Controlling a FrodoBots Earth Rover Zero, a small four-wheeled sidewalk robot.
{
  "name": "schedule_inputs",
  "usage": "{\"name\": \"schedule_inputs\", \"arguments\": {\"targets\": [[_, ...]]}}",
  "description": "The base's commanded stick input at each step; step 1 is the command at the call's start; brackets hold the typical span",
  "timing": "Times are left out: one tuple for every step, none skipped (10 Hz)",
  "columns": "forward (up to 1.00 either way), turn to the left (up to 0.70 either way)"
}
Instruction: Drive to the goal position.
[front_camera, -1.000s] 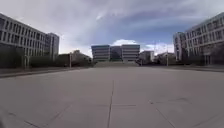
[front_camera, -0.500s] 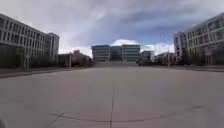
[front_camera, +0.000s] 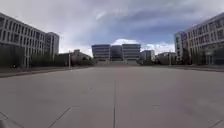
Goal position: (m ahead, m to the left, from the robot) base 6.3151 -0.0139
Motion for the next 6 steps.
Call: {"name": "schedule_inputs", "arguments": {"targets": [[0.85,0.0],[0.85,0.0],[0.85,0.0],[0.85,0.0],[0.85,0.0],[0.85,0.0]]}}
